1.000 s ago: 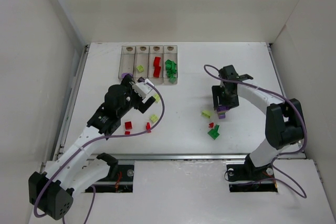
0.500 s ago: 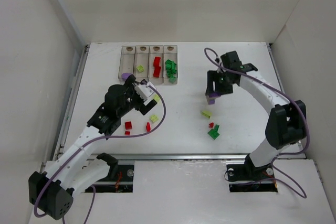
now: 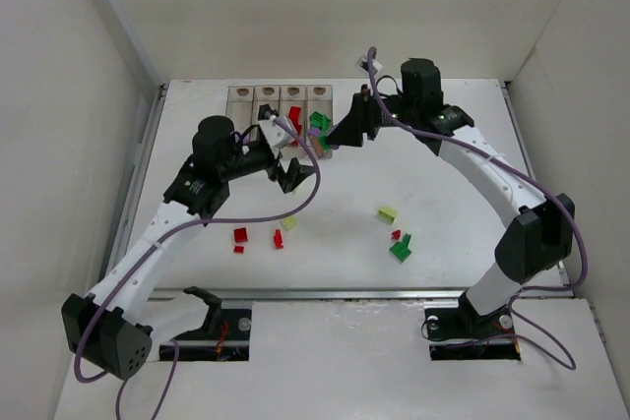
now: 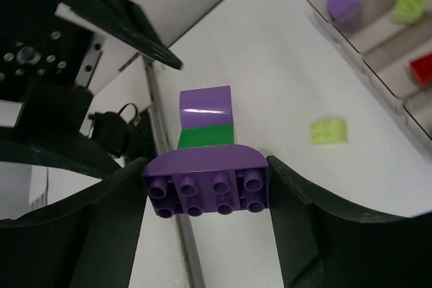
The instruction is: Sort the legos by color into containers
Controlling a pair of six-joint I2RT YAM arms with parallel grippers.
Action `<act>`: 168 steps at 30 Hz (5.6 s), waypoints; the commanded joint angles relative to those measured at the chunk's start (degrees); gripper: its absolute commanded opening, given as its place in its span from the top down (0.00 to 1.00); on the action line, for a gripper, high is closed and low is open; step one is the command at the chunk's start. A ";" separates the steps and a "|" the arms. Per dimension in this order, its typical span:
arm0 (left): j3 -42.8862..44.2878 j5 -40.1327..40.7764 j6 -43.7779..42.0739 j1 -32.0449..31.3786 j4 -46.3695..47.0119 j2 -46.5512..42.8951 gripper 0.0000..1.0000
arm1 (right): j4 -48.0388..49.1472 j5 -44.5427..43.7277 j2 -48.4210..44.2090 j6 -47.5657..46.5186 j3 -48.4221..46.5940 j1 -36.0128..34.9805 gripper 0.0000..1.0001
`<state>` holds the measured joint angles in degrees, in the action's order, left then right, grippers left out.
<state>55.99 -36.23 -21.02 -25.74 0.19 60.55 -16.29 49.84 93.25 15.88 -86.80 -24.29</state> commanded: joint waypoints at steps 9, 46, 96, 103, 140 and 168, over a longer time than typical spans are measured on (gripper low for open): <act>14.75 -27.38 3.44 5.25 -3.43 11.41 0.01 | 6.45 19.49 -3.87 -15.52 -1.17 0.12 1.00; 19.16 -26.00 6.96 4.73 -10.01 19.78 0.44 | 6.45 18.62 3.16 -16.32 -8.20 -1.63 1.00; -5.18 24.59 10.11 18.00 -8.98 0.73 1.00 | 10.39 -3.24 48.13 4.49 -61.13 -8.31 1.00; -10.10 45.44 9.86 18.53 -5.81 -6.05 1.00 | 37.80 -25.93 63.10 30.42 -62.61 -11.74 1.00; -10.03 34.49 8.10 18.53 -4.49 -5.45 1.00 | 40.38 -39.39 56.88 17.79 -55.51 -19.56 0.00; 20.03 -27.76 -25.04 6.85 -34.02 11.96 1.00 | 17.88 5.70 -2.90 -33.72 7.09 -11.04 0.33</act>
<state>73.10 -60.14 -43.72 -17.34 -29.61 72.75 1.32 52.97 91.05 -14.61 -78.37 -35.64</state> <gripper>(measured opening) 0.348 0.667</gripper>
